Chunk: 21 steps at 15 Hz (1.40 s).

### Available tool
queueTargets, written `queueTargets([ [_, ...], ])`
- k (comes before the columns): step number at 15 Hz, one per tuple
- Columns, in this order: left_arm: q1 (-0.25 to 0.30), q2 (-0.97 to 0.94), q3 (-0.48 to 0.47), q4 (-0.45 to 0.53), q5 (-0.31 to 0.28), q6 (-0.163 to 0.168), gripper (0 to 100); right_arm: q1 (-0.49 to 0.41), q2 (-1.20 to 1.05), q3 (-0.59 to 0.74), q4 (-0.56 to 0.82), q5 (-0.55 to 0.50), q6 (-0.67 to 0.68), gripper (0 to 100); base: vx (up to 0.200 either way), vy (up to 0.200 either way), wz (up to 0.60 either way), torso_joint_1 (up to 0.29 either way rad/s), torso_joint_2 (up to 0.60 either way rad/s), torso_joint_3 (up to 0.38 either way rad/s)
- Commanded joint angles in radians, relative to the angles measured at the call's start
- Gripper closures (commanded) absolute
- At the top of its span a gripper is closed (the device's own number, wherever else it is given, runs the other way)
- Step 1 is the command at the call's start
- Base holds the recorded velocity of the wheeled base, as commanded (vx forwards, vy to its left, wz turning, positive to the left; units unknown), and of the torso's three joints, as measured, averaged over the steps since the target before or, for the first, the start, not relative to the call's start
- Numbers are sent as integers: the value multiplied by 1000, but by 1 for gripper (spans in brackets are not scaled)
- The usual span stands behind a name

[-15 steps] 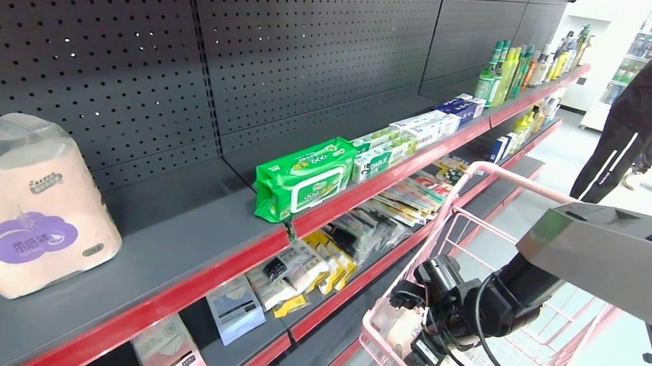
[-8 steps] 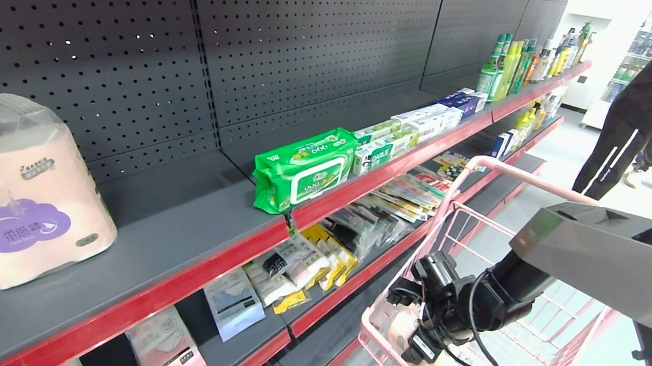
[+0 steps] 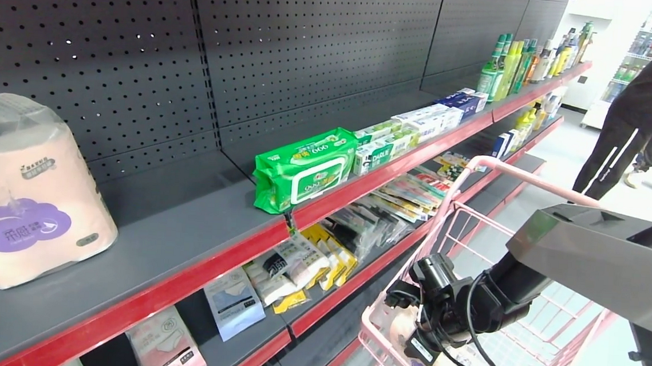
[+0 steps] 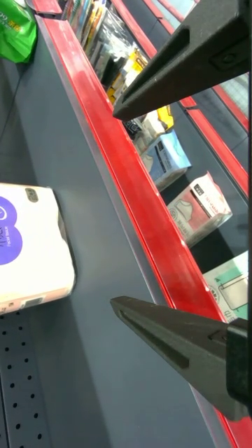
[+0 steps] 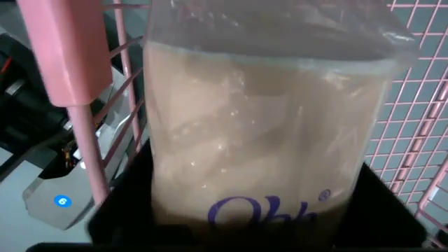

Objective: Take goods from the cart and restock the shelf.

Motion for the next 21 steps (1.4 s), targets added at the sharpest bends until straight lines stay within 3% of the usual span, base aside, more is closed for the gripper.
queueTargets([
  [1, 0, 1, 0, 0, 0, 0, 0, 0, -18, 19, 1, -3, 2, 100, 0, 0, 0, 0, 0, 0],
  [5, 0, 1, 0, 0, 0, 0, 0, -8, -103, 33, 1, -4, 14, 100, 0, 0, 0, 0, 0, 0],
  [11, 0, 1, 0, 0, 0, 0, 0, -69, -482, 106, 12, -41, 71, 100, 0, 0, 0, 0, 0, 0],
  [18, 0, 1, 0, 0, -2, 0, 0, -77, -1130, 246, 12, -75, 118, 100, 0, 0, 0, 0, 0, 0],
  [21, 0, 1, 0, 0, 0, 0, 0, -144, -1314, 312, 6, -70, 128, 100, 0, 0, 0, 0, 0, 0],
])
